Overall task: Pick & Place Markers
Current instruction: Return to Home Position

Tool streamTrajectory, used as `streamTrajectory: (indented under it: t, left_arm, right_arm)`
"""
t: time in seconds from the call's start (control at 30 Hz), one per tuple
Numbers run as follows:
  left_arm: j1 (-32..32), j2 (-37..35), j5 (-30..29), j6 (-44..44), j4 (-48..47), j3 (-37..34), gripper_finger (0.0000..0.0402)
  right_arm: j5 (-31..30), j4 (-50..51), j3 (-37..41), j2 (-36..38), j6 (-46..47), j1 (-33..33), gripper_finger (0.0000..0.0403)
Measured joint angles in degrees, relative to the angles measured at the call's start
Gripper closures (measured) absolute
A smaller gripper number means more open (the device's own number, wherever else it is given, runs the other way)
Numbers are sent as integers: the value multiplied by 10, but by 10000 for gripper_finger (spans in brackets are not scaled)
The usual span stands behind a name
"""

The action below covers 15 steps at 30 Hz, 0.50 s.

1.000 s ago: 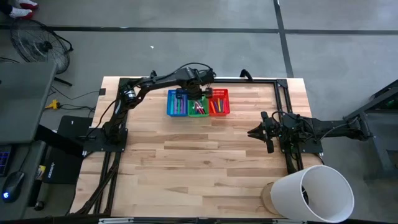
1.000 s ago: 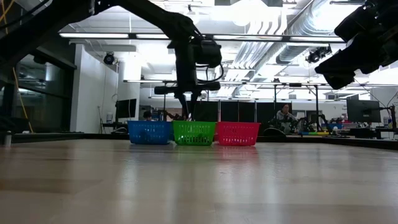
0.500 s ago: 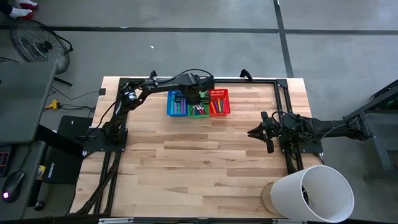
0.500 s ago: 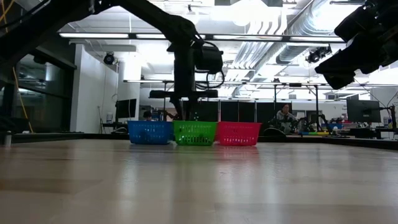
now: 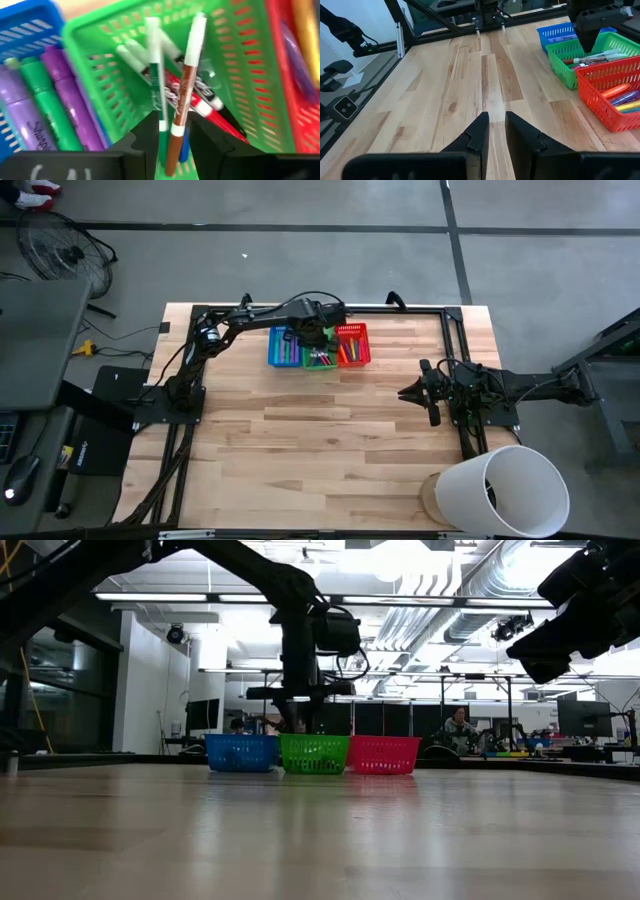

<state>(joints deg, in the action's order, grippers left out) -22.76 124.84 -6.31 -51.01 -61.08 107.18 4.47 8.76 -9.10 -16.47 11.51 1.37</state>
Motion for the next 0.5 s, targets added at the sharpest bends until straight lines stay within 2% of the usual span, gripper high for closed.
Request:
streamTrajectory:
  t: [0.17, 0.33, 0.5]
  left_arm:
    - [0, 0, 31, 28, 11, 0, 300]
    - [0, 0, 31, 40, 10, 3, 299]
    - [4, 0, 55, 116, -10, 57, 299]
  right_arm:
    - [0, 0, 0, 0, 0, 0, 352]
    - [0, 0, 0, 0, 0, 0, 356]
    - [0, 0, 0, 0, 0, 0, 354]
